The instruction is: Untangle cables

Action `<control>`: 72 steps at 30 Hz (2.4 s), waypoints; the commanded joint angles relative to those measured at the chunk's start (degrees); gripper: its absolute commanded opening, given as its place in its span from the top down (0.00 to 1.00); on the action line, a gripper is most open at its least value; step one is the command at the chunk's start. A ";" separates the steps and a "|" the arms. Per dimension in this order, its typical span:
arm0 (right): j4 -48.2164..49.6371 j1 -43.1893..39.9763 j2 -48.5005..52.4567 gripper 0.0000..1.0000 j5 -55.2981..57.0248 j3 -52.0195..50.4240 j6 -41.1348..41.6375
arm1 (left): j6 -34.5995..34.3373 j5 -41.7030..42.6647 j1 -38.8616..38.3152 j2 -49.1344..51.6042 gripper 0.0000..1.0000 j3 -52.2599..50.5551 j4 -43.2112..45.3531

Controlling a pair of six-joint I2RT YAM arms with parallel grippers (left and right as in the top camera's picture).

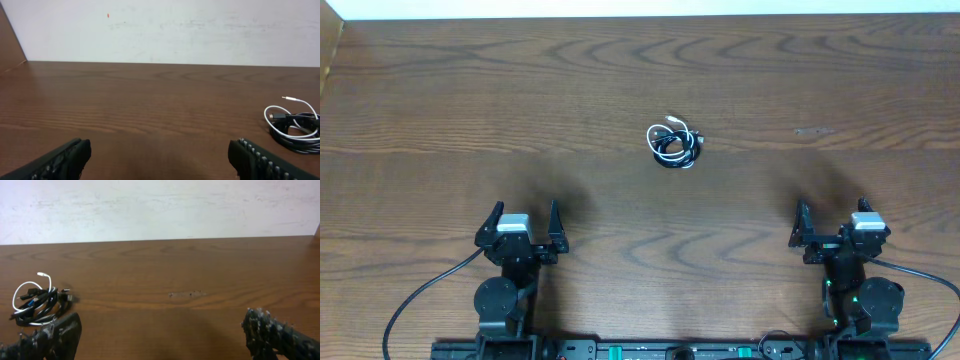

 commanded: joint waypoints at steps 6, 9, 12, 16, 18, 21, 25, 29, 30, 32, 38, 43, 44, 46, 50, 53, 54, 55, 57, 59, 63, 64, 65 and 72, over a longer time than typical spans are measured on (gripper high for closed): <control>-0.26 -0.28 0.13 0.01 0.70 -0.09 -0.70 | -0.24 -1.62 0.24 -0.28 0.07 -0.90 -2.34; -0.26 -0.28 0.13 0.01 0.68 -0.09 -0.72 | -0.24 -1.62 0.24 -0.28 0.07 -0.90 -2.34; -0.24 -0.28 0.13 0.01 0.70 -0.09 -0.70 | -0.24 -1.62 0.24 -0.28 0.07 -0.90 -2.32; -0.24 -0.28 0.13 0.01 0.70 -0.09 -0.70 | -0.24 -1.62 0.24 -0.28 0.07 -0.90 -2.34; -0.24 -0.28 0.13 0.01 0.70 -0.09 -0.70 | -0.24 -1.62 0.24 -0.28 0.07 -0.90 -2.34; -0.26 -0.28 0.13 0.01 0.70 -0.09 -0.70 | -0.24 -1.62 0.24 -0.28 0.07 -0.90 -2.34; -0.26 -0.28 0.13 0.01 0.70 -0.09 -0.72 | -0.24 -1.62 0.24 -0.28 0.07 -0.90 -2.34; -0.26 -0.28 0.13 0.01 0.70 -0.09 -0.70 | -0.24 -1.62 0.24 -0.28 0.07 -0.90 -2.34; -0.24 -0.28 0.13 0.01 0.70 -0.09 -0.70 | -0.24 -1.62 0.24 -0.28 0.07 -0.90 -2.34; -0.24 -0.28 0.13 0.01 0.70 -0.09 -0.70 | -0.24 -1.62 0.24 -0.28 0.07 -0.90 -2.32; -0.26 -0.28 0.13 0.01 0.70 -0.09 -0.70 | -0.22 -1.64 0.24 -0.28 0.07 -0.90 -2.34; 0.98 -0.28 0.13 0.01 0.50 -0.09 -0.37 | -0.24 -1.66 0.24 -0.28 0.07 -0.90 -2.29; 1.95 -0.28 0.13 0.01 -0.63 -0.09 1.55 | -0.31 -1.62 0.24 -0.28 0.06 -0.90 -2.27; 6.45 -0.28 0.13 0.01 -7.13 -0.09 10.71 | -2.86 2.84 0.20 -0.28 0.07 -0.90 -1.81; 12.04 -0.28 0.13 0.01 -13.86 -0.09 22.10 | -7.41 15.82 0.20 -0.28 0.07 -0.90 1.68; 11.15 -0.28 0.13 0.01 -14.51 -0.09 23.17 | -7.45 19.30 0.20 -0.28 0.07 -0.90 4.33; 12.52 -0.28 0.13 0.01 -14.71 -0.09 24.44 | -7.45 20.92 0.20 -0.28 0.07 -0.90 5.66; 13.27 -0.26 0.13 0.01 -15.78 -0.09 26.29 | -7.43 22.38 0.20 -0.28 0.07 -0.90 7.13; 16.41 -0.28 0.13 0.01 -20.26 -0.09 30.49 | -7.50 24.59 0.20 -0.28 0.07 -0.87 11.47; 21.33 -0.28 0.13 0.01 -22.60 -0.09 31.32 | -7.69 25.09 0.20 -0.28 0.07 -0.24 16.59; 39.74 -0.28 0.13 0.01 -22.27 0.09 30.91 | -7.65 23.52 0.24 -0.28 0.07 4.26 22.51; 43.89 -0.28 0.13 0.01 -21.40 0.52 30.34 | -7.65 22.64 0.26 -0.26 0.07 6.25 22.08; 47.10 -0.28 0.13 0.01 -20.63 1.44 29.66 | -7.65 21.86 0.24 -0.22 0.07 7.93 21.51; 26.25 -0.28 2.27 0.01 -22.51 19.80 17.05 | -7.63 17.68 0.26 6.36 0.07 26.16 5.25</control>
